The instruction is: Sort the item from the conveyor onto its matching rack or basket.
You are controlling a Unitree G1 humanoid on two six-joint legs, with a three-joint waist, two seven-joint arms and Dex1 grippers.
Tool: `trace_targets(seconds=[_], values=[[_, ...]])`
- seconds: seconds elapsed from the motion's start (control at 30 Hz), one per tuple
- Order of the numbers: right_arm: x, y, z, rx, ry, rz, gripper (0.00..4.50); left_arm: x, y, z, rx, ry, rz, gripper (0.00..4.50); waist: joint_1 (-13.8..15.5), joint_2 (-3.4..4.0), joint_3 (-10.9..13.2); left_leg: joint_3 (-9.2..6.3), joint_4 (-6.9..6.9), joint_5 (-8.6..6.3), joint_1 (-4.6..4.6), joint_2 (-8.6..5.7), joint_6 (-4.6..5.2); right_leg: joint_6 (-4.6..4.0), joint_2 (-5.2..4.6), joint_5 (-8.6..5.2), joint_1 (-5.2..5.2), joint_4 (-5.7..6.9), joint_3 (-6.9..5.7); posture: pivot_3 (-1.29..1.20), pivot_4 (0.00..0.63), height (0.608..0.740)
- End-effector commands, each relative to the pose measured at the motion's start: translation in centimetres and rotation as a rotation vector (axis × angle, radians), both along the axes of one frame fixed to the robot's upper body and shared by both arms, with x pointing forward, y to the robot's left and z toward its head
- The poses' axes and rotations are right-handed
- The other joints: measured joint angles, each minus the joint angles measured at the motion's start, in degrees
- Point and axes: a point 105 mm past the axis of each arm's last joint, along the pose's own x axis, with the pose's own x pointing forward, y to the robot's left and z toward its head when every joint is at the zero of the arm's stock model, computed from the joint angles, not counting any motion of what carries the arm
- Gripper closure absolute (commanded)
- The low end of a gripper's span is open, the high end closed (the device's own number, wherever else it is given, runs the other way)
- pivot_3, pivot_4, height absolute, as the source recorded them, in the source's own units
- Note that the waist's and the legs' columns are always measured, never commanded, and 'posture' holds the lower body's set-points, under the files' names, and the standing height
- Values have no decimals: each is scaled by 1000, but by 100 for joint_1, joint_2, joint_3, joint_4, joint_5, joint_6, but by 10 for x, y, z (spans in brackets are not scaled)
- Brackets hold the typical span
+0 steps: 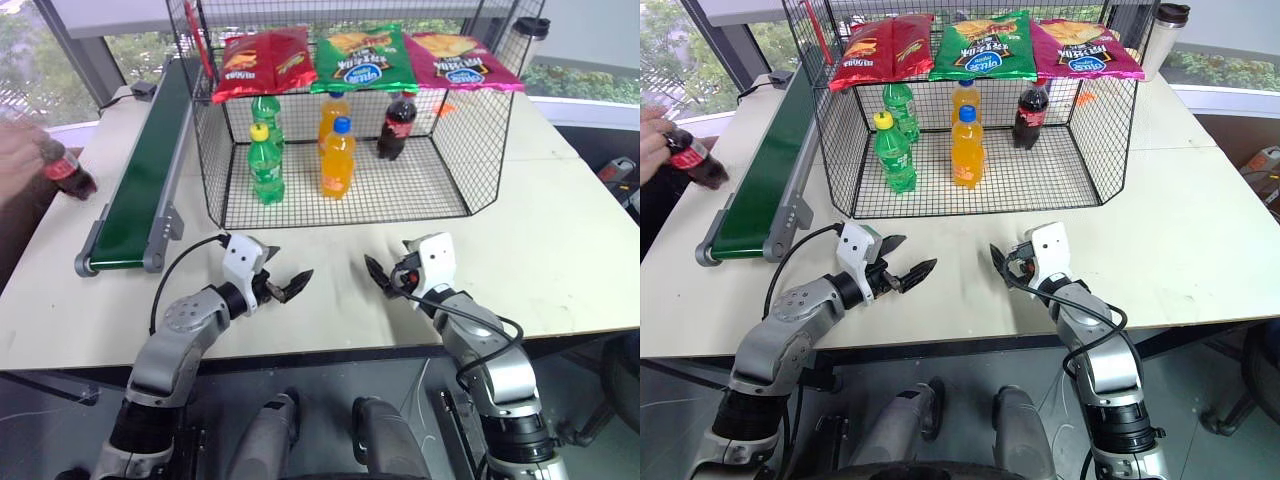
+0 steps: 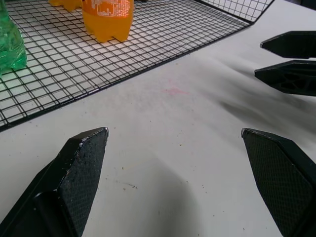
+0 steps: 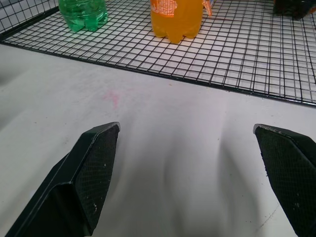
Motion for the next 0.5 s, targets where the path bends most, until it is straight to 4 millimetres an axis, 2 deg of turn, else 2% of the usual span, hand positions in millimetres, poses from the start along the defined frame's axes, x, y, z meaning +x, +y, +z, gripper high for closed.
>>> trace_targets(seconds=[0.03, 0.5], values=[[0, 4, 13, 11, -46, 17, 54, -2, -2, 13, -8, -70, -1, 0, -1, 0, 0, 0, 0, 0, 0, 0, 0, 0, 0, 0, 0, 0, 0, 0, 150, 738], [-3, 6, 16, 6, -46, 52, 54, -4, -2, 12, 8, -61, -1, 0, -1, 0, 0, 0, 0, 0, 0, 0, 0, -1, 0, 0, 0, 0, 0, 0, 150, 738]])
